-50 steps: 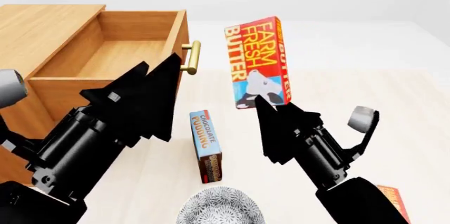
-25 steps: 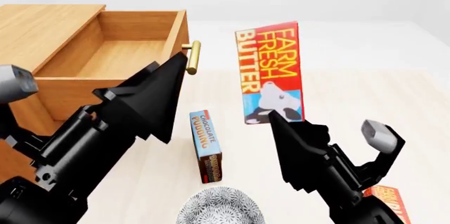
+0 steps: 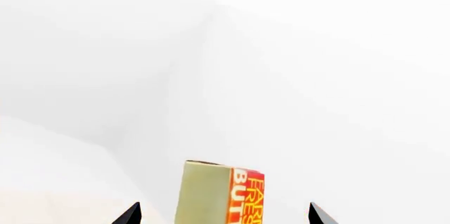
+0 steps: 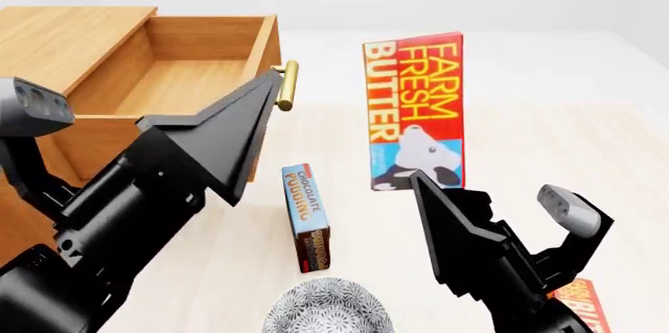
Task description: Put the butter at the front in the top drawer of the cabinet and close it.
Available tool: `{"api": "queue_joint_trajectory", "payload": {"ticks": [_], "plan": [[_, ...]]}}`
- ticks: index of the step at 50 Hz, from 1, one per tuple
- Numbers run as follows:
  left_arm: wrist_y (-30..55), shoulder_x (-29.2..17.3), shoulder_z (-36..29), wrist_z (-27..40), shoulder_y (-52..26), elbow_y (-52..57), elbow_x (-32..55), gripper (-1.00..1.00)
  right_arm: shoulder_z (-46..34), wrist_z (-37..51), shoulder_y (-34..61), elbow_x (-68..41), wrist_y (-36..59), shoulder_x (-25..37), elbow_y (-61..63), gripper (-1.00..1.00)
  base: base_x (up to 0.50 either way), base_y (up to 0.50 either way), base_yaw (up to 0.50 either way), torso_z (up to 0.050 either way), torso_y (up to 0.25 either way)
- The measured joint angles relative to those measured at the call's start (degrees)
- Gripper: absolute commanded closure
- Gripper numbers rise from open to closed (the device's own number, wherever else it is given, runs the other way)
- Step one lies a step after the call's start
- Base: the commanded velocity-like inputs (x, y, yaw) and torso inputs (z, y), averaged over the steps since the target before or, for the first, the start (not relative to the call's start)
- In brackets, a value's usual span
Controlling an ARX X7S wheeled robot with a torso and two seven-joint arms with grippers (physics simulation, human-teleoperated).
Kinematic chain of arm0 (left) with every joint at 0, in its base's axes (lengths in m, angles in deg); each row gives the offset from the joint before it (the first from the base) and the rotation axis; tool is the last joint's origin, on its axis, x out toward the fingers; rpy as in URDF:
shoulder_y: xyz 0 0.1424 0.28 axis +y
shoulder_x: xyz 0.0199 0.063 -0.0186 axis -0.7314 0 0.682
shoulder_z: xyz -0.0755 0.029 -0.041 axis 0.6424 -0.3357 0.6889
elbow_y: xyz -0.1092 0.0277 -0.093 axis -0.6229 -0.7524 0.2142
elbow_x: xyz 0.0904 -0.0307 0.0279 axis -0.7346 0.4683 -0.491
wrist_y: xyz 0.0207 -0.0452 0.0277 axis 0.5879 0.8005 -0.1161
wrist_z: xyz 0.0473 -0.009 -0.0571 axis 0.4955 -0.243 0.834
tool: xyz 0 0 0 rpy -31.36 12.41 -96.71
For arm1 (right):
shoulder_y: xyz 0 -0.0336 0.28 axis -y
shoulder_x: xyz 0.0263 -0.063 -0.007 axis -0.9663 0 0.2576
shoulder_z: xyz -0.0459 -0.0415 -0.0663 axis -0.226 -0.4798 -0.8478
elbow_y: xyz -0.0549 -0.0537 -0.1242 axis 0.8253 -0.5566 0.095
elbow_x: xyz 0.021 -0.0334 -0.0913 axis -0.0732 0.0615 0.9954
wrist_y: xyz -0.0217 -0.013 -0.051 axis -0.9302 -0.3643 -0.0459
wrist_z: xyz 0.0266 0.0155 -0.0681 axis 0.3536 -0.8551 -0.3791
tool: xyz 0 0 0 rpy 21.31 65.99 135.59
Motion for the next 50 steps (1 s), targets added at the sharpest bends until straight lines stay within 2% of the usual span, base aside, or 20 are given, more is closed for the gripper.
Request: {"api": "queue_joint_trajectory", "payload": {"ticks": [22,50], "plan": [[4.74,-0.13,-1.21,-8.78,-4.92,-6.96,9.43,-1.00,-1.84,-0.52,2.59,-0.21,0.16,-1.55,-1.68,1.00,0.00,0.00,0.00,0.000,0.001],[6.94,-0.12,-1.84,-11.62,-7.33,-11.03,12.38,-1.00,-0.81,-1.71,1.13,-3.26,0.14,0.00,0.43,1.00,0.00,0.00,0.00,0.000,0.001]]}}
